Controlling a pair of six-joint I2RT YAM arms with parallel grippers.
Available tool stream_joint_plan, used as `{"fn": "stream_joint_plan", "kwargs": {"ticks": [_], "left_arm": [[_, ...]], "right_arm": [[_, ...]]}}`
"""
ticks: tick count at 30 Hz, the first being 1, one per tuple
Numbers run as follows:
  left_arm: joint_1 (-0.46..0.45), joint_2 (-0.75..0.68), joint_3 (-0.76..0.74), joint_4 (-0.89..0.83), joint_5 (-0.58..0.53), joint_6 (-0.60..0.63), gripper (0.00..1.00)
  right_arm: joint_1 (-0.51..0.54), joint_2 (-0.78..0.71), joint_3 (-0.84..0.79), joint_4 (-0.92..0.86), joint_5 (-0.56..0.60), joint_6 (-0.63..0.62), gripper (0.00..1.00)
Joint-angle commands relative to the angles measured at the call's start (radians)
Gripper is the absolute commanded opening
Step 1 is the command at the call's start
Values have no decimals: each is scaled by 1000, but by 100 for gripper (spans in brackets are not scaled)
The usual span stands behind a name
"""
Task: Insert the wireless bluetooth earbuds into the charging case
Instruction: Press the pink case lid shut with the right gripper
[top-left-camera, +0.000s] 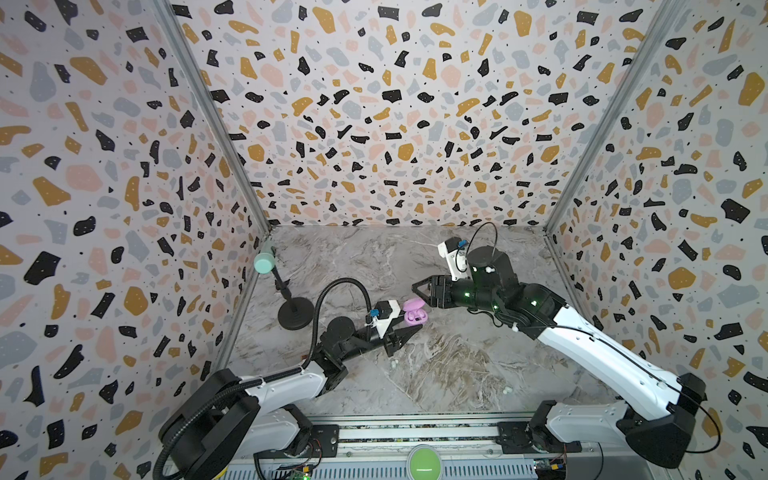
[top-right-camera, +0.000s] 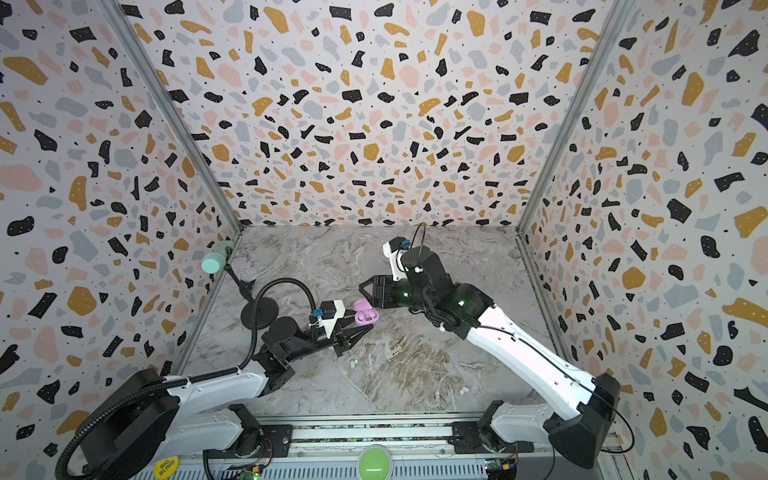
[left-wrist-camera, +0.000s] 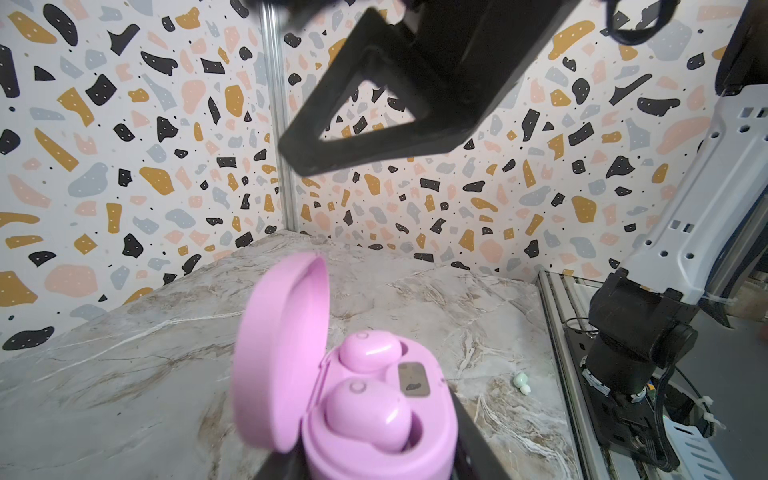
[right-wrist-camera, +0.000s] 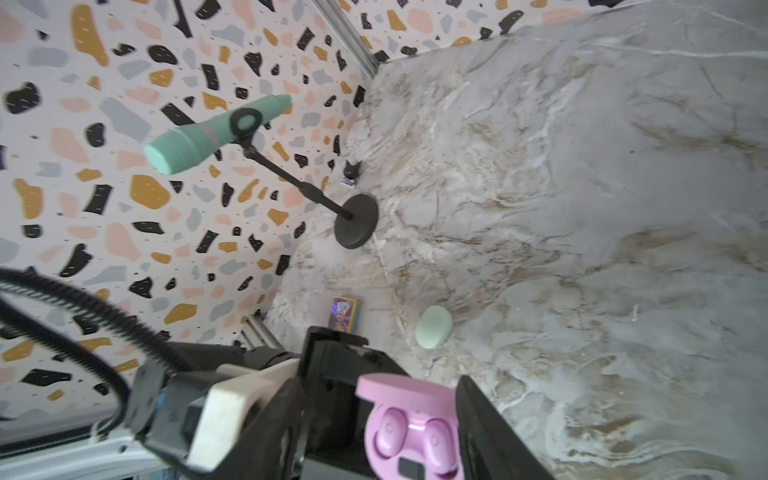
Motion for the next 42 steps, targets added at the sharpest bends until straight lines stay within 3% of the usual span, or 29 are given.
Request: {"fn": "stream_joint_plan", "kwargs": {"ticks": [1,4,11,31,36,42], "left_arm": [[6,-11,21,89,24,-5,10],[6,-9,21,92,24,-4,10],[6,-6,19,93,22,-3,10],[6,-11,23,78,12,4,10],[6,-10,24,70,12,8,10],[6,-11,24,70,12,8,10]], "right_arm": [[-22,40,70,-92,-24,-78,61],[-30,82,100,-104,-46,-93,61],[-24,95,91,-117,-88,-100,48],[43,39,0,-203,-66,-59,45],[72,67,35,-222,-34,-55,65],[100,116,72,-242,1,-55,73]]}}
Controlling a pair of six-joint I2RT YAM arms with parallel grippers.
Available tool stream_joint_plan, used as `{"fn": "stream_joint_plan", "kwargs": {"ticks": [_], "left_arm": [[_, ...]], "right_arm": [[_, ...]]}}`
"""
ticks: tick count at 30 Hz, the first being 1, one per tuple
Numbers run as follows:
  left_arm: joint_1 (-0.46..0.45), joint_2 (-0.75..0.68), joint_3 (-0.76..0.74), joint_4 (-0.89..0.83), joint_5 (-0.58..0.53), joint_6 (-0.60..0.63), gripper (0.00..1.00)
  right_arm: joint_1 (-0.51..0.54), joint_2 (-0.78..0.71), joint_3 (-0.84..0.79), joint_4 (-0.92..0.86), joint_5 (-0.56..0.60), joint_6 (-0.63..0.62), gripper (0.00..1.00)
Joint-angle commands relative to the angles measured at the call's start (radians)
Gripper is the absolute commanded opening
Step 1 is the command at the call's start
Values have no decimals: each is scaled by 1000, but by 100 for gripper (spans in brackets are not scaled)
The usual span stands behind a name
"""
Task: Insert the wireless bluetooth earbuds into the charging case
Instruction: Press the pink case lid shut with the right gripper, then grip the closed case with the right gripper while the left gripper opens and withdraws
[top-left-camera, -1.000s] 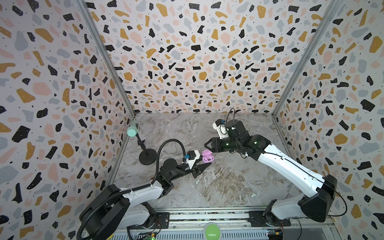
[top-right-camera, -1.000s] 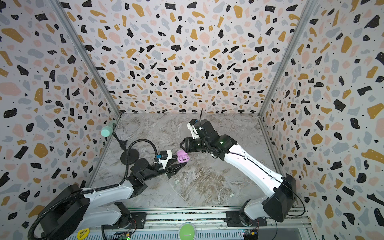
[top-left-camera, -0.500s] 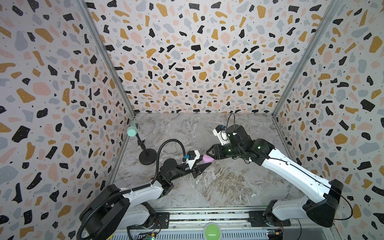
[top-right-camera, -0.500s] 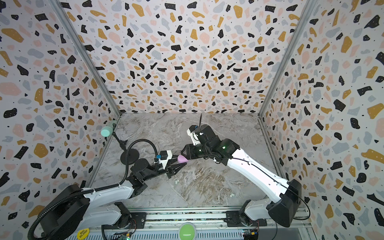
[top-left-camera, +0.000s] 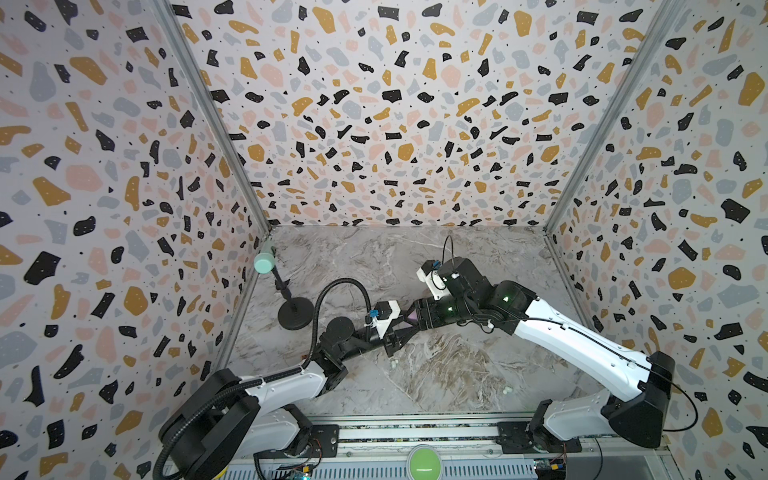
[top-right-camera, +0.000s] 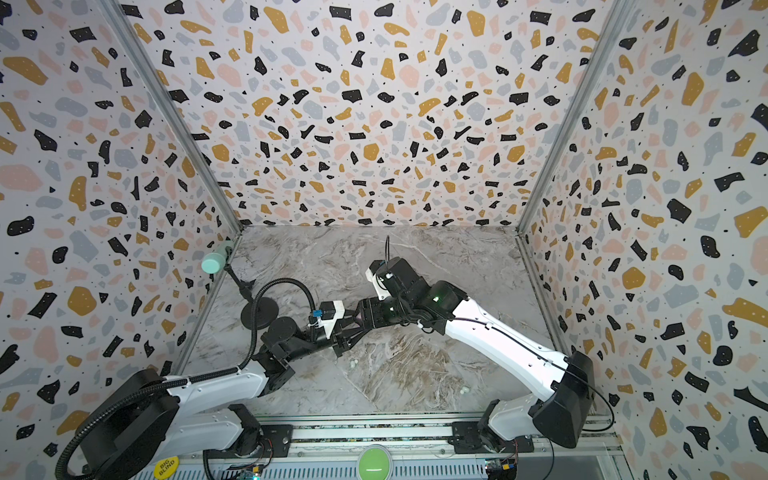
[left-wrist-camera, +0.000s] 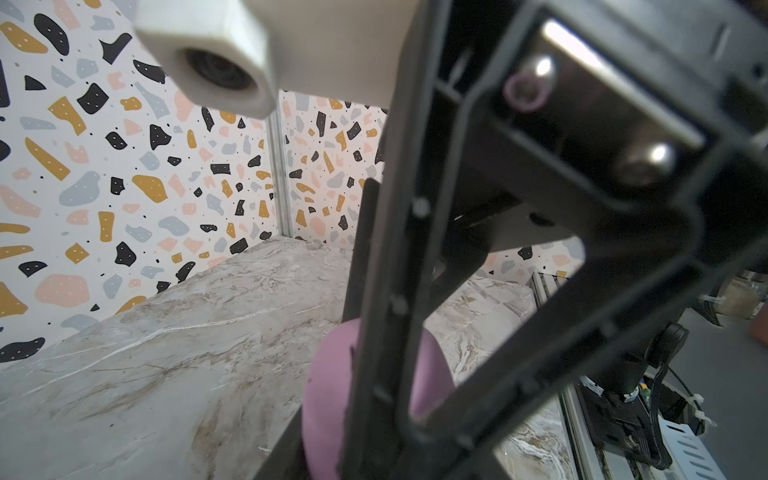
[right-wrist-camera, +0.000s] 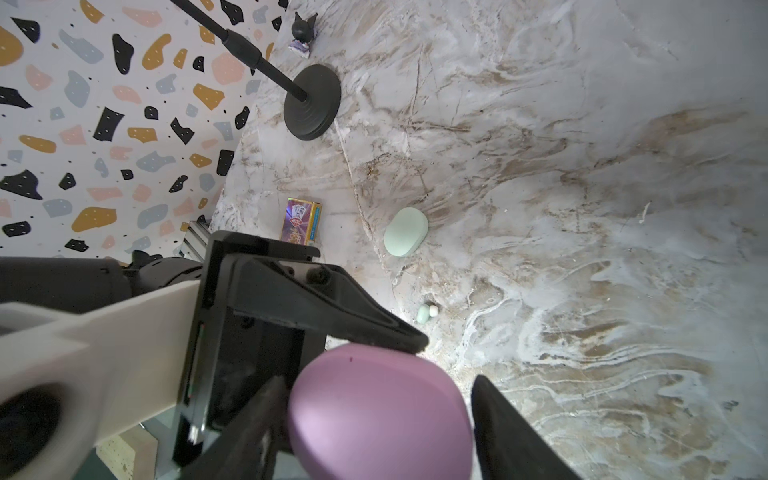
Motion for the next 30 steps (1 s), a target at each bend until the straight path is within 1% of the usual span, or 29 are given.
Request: {"fn": "stream_joint_plan", "kwargs": {"ticks": [1,3,4,11,14,15,16,18,19,20,21,23,24,30], "left_arm": [[6,-11,24,53,-2,9,10],[7,-13,24,53,-2,8,10],[6,-14,23,52,-2,8,10],[6,-17,21,44,-7,11,10],[6,-14,23,42,-8,12,11],[6,-13,24,38,-11,11,15],[7,-11,27,29,-19,10,22],[6,-11,36,4,-39,5,46],[6,-12,36,-3,-51,4,55],[6,-15,35,-10,-66,2,69],[6,-20,32,-14,-77,4,80],[6,-29,27,-30,-99,4,94],[7,-32,26,-41,-113,5,100],[6,-60,4,-83,-178,-1,100]], "right_arm": [[11,14,51,-37,34,2,73],[13,23,54,-34,39,4,73],[14,26,56,-30,38,4,71],[14,22,60,-28,50,11,49],[14,12,56,-32,59,13,43],[14,8,55,-34,66,13,43],[11,3,53,-38,75,12,43],[-4,-13,40,-45,92,9,42],[-16,-22,29,-45,95,5,42],[-30,-35,17,-42,97,3,42],[-44,-47,2,-39,102,-3,42],[-79,-71,-30,-36,111,-12,41],[-98,-85,-55,-30,111,-20,41],[-240,-154,-221,27,123,-75,41]]}}
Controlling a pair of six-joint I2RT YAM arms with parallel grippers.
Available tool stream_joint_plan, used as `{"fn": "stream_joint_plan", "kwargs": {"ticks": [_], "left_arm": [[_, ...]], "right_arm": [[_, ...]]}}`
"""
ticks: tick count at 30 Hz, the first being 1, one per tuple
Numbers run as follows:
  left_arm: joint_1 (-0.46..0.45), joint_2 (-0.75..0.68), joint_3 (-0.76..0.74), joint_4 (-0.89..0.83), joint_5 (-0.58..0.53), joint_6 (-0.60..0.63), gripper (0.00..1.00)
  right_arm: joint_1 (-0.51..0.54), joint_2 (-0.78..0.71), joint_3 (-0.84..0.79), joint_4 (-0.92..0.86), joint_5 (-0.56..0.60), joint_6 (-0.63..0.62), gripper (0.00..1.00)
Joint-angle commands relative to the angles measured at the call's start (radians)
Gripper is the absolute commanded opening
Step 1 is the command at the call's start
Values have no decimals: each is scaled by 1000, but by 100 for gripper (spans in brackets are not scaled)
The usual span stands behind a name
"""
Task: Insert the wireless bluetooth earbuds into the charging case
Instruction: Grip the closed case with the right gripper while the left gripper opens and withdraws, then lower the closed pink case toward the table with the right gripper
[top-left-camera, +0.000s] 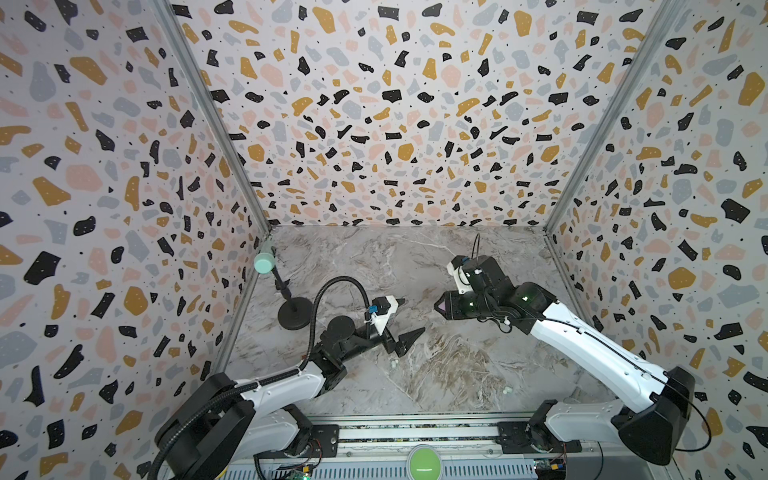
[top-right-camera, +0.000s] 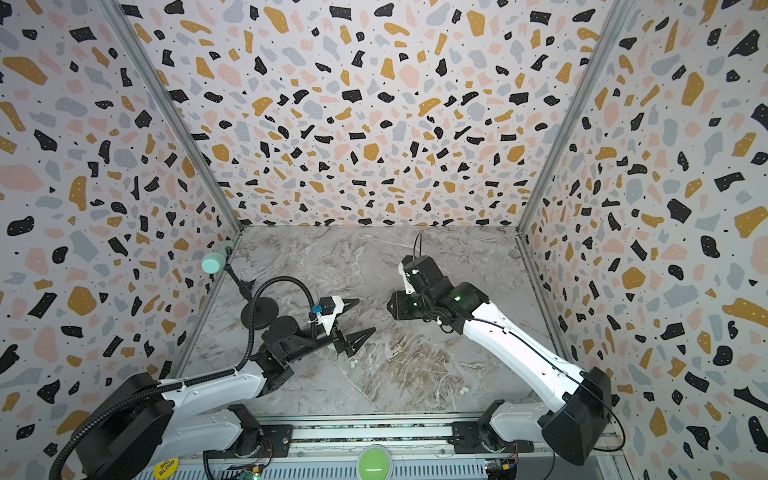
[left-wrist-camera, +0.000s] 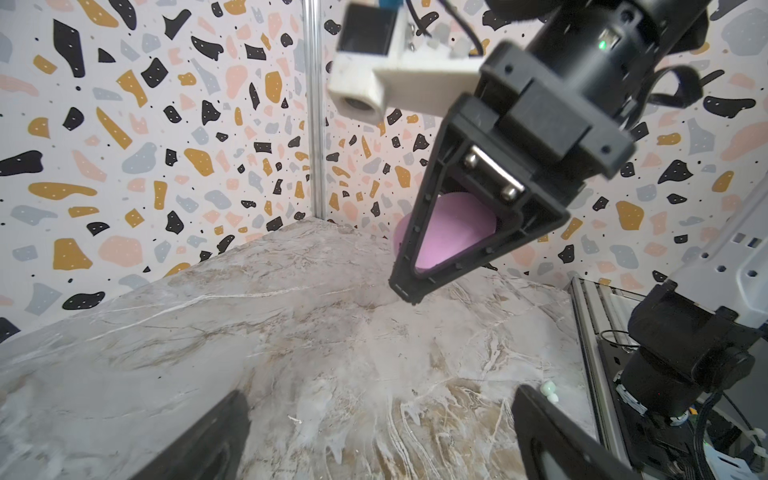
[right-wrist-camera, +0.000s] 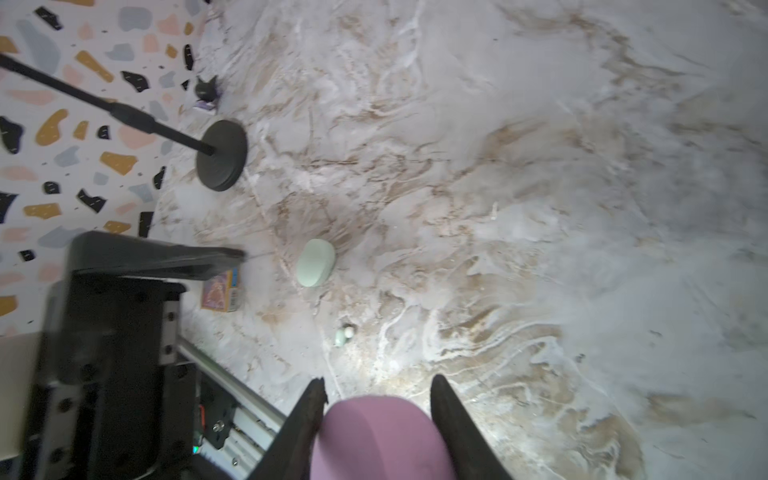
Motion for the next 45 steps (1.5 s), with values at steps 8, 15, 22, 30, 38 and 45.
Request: {"fn": "stream_joint_plan", "kwargs": {"ticks": [8,15,22,30,38,45], "left_arm": [[6,-72,-19,-22,-91,7,100],[6,-57,-8,-31,-94,9,100],[6,-56,-9,-35,-105,13,100],[6,-47,-6,-33,-103,14,100],[6,-49,-6,-35,-103,15,100],[6,-62,-13,-42,-112,15,100]], "right_arm": [[-176,-50,-317,228,-73,-77,41],[-221,7,-474,435,-176,-93,41],[-223,66,-567,531,-249,-78,41],[-223,95,-606,530,-291,-70,43],[-226,127,-610,483,-273,-80,50],[-226,131,-595,393,-199,-90,64]]}}
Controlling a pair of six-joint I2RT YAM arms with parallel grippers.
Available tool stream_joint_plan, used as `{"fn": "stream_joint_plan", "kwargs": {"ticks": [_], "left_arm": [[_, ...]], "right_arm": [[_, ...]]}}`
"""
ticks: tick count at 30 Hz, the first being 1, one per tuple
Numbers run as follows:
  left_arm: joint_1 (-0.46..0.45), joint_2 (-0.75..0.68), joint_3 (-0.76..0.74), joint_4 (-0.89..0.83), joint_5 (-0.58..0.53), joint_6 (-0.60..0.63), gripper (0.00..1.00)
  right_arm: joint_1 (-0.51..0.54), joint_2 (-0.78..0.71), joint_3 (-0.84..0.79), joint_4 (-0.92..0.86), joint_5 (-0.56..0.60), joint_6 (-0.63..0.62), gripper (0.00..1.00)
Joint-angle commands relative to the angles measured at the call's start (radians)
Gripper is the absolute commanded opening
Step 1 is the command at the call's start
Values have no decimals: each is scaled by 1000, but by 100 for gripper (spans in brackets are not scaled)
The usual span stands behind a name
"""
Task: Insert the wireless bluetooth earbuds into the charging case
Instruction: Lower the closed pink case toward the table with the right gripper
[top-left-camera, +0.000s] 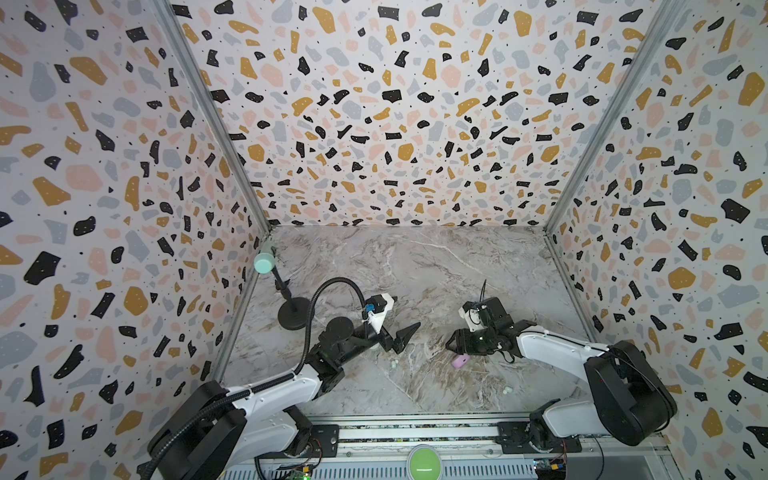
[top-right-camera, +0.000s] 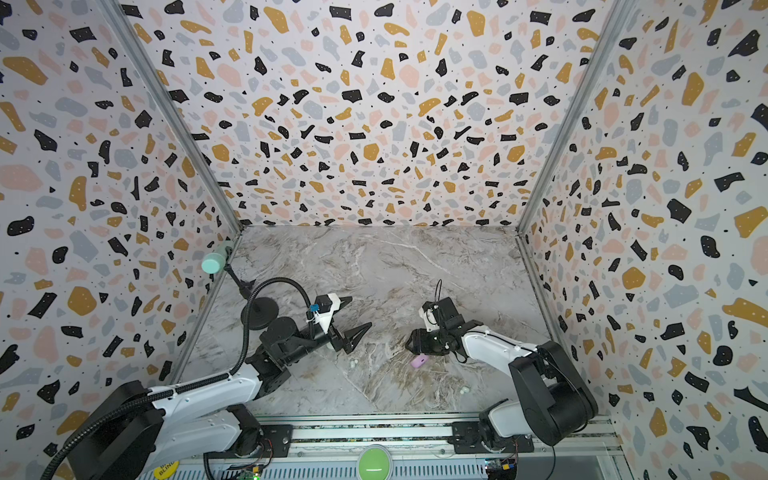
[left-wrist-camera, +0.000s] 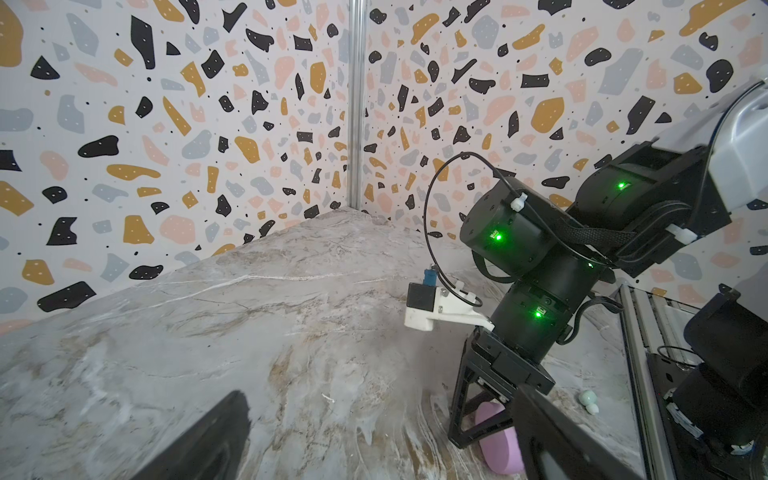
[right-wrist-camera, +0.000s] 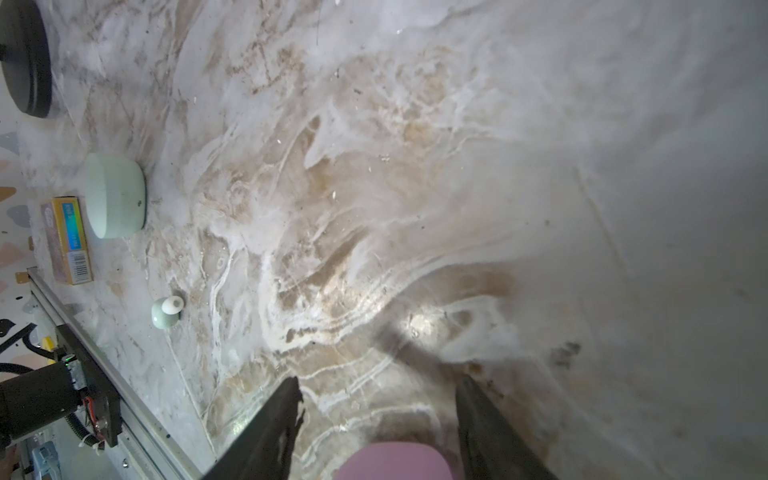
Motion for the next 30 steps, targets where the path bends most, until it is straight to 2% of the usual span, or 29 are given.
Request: {"fn": "stream_joint_plan", "kwargs": {"ticks": [1,11,18,25,30], "left_arm": [[7,-15,-5,28,-8,14,100],[6,-2,-2,31,-7,10,100],[6,-4,2,26,-15,4,100],[6,-2,-8,43,-18,-5,100],[6,-23,-9,30,-25,0,100]], "right_arm": [[-2,-2,7,-118,81,-16,65],[57,-201,35,-319,256,33,68],[146,-275,43,-432,309,119,72],[294,-183,50,-492,481,216,80],[334,-68,62,-539,567,252,84]]}}
